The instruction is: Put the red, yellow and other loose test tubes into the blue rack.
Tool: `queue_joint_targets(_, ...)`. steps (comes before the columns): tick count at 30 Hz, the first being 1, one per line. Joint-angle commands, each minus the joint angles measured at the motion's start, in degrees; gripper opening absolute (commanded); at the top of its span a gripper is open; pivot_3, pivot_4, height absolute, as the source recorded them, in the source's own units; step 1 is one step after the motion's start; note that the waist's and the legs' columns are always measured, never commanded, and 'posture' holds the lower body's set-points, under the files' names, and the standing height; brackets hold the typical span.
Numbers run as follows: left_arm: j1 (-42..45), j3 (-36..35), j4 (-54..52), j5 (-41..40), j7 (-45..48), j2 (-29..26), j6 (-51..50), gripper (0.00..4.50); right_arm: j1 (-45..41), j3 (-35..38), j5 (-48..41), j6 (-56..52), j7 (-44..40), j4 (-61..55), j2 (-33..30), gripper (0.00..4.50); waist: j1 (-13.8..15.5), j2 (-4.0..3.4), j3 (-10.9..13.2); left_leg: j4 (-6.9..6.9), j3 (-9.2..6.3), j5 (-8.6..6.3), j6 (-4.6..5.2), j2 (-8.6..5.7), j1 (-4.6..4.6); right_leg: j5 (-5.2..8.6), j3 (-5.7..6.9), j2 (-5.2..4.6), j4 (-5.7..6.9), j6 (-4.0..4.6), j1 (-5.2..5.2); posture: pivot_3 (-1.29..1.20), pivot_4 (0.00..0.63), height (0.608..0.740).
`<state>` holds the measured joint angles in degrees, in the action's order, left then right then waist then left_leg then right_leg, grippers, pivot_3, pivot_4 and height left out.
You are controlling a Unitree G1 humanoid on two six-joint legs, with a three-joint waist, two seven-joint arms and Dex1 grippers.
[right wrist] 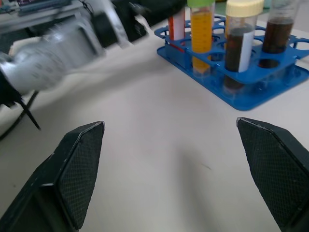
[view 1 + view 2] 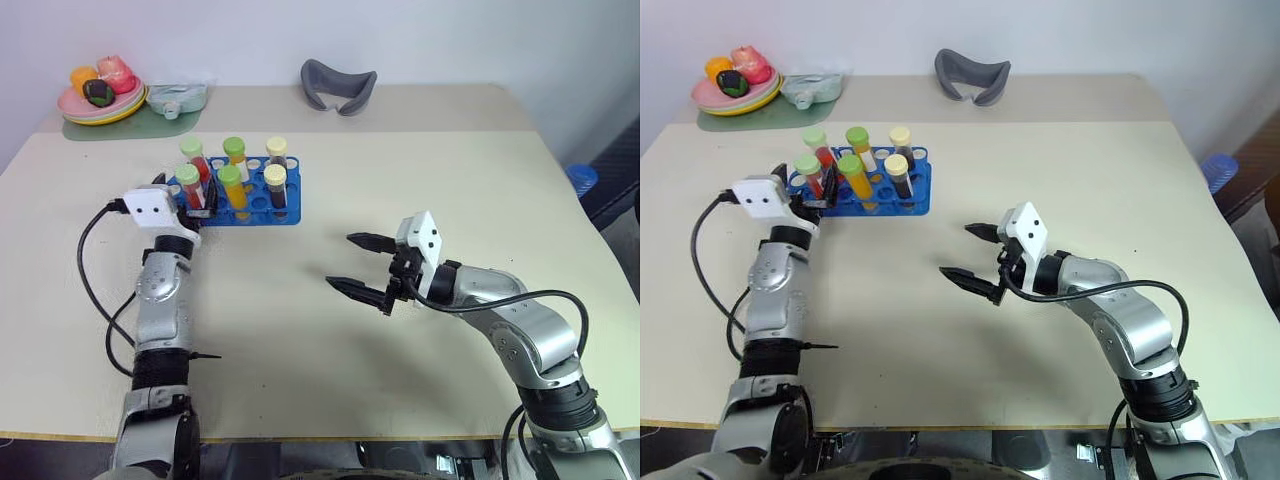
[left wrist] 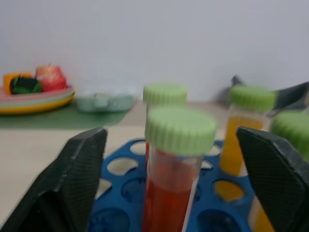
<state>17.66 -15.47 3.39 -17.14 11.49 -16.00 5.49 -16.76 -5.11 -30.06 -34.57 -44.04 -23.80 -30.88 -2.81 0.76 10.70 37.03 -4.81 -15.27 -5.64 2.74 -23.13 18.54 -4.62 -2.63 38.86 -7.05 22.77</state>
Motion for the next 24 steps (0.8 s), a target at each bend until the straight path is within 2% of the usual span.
queue_joint_targets(1, -6.8, -4.3, -12.8, -6.8, 4.8, -5.1, -5.7, 4.42, -0.1, 3.8, -0.4, 1.4, -2.2, 0.7, -2.9, 4.5, -0.1, -0.02, 0.0, 0.0, 0.0, 0.0, 0.0, 0.02, 0.0, 0.0, 0.0, 0.02, 0.0, 0.0, 0.0, 0.0, 0.15, 0.74)
queue_joint_targets(5, -21.2, -10.4, -21.2, -13.0, 13.8, -13.5, -12.5, 4.42, 2.0, 8.8, -0.1, 2.4, -4.5, 3.4, -8.1, 4.5, 0.3, -0.05, 0.0, 0.0, 0.02, -0.03, 0.04, 0.01, 0.0, 0.01, -0.01, -0.01, -0.03, 0.01, -0.03, 0.0, 0.15, 0.74)
queue_joint_targets(9, -30.1, -15.9, -23.3, -16.0, 17.6, -16.8, -14.8, 4.42, 3.7, 13.5, -0.3, 3.5, -6.2, 7.0, -12.0, 4.5, 0.5, -0.04, 0.0, -0.04, 0.04, -0.05, 0.08, 0.01, 0.01, 0.01, 0.0, -0.02, -0.22, 0.01, -0.12, 0.0, 0.15, 0.74)
queue_joint_targets(14, -33.5, -19.4, -22.2, -15.8, 19.4, -17.5, -14.6, 4.42, 4.4, 16.0, 0.5, 5.3, -7.7, 11.0, -14.0, 4.5, 0.4, -0.03, 0.0, -0.04, 0.04, -0.07, 0.11, 0.01, 0.06, 0.01, 0.01, -0.01, -0.33, 0.02, -0.23, 0.0, 0.15, 0.74)
queue_joint_targets(24, -35.7, -16.4, -26.4, -14.1, 17.9, -14.0, -15.4, 4.42, 1.8, 14.0, 2.3, 7.8, -8.4, 15.4, -12.4, 4.5, 0.2, -0.04, 0.0, -0.06, 0.05, -0.08, 0.11, 0.02, 0.1, 0.01, -0.01, -0.01, -0.37, 0.01, -0.27, 0.0, 0.15, 0.74)
